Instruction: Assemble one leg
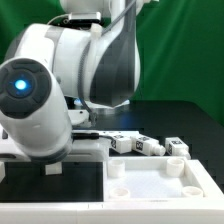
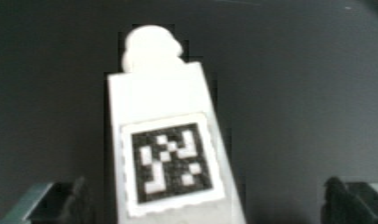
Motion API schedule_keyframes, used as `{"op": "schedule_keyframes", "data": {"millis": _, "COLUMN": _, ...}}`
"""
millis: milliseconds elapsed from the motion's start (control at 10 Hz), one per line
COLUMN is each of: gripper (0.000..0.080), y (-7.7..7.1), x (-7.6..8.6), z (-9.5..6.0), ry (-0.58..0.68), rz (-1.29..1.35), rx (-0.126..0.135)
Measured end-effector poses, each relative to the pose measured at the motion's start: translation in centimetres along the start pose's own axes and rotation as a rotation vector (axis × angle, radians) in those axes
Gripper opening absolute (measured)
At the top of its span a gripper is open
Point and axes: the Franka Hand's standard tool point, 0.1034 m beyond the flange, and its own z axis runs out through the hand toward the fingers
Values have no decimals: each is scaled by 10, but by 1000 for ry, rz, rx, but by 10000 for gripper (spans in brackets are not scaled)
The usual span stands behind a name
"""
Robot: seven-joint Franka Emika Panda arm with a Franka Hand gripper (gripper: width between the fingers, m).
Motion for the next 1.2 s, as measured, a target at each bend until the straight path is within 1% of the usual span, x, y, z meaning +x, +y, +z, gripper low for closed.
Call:
{"op": "schedule_keyframes", "data": {"millis": 100, "gripper": 648, "y": 2, "x": 0, "z": 2, "ry": -3, "rz": -7, "rx": 2}}
{"op": "schedule_keyframes", "data": {"millis": 200, "gripper": 648, "y": 5, "x": 0, "z": 4, "ry": -6, "rz": 0, "rx": 9}}
{"op": "schedule_keyframes", "data": {"millis": 300, "gripper": 648, "y": 7, "x": 0, "z": 3, "ry": -4, "rz": 15, "rx": 15}}
{"op": "schedule_keyframes", "data": {"millis": 400, "gripper": 648, "y": 7, "x": 1, "z": 3, "ry": -2, "rz": 13, "rx": 15}}
{"op": "schedule_keyframes", "data": {"millis": 500, "gripper": 529, "y": 7, "x": 1, "z": 3, "ry": -2, "rz": 13, "rx": 15}}
{"op": "schedule_keyframes", "data": {"millis": 600, "gripper": 529, "y": 7, "x": 1, "z": 3, "ry": -2, "rz": 13, "rx": 15}}
{"op": "schedule_keyframes", "data": {"millis": 700, "gripper": 346, "y": 7, "x": 1, "z": 3, "ry": -2, "rz": 13, "rx": 15}}
{"op": "schedule_keyframes", "data": {"millis": 800, "gripper": 284, "y": 7, "x": 1, "z": 3, "ry": -2, "rz": 13, "rx": 15}}
{"op": "schedule_keyframes", "data": {"millis": 1000, "gripper": 284, "y": 5, "x": 0, "z": 1, "ry": -2, "rz": 12, "rx": 15}}
{"op": "schedule_keyframes", "data": {"millis": 1100, "gripper": 284, "y": -2, "x": -4, "z": -11, "ry": 11, "rz": 3, "rx": 14}}
{"op": "schedule_keyframes", "data": {"millis": 1200, "gripper": 284, "y": -14, "x": -16, "z": -29, "ry": 20, "rz": 15, "rx": 30}}
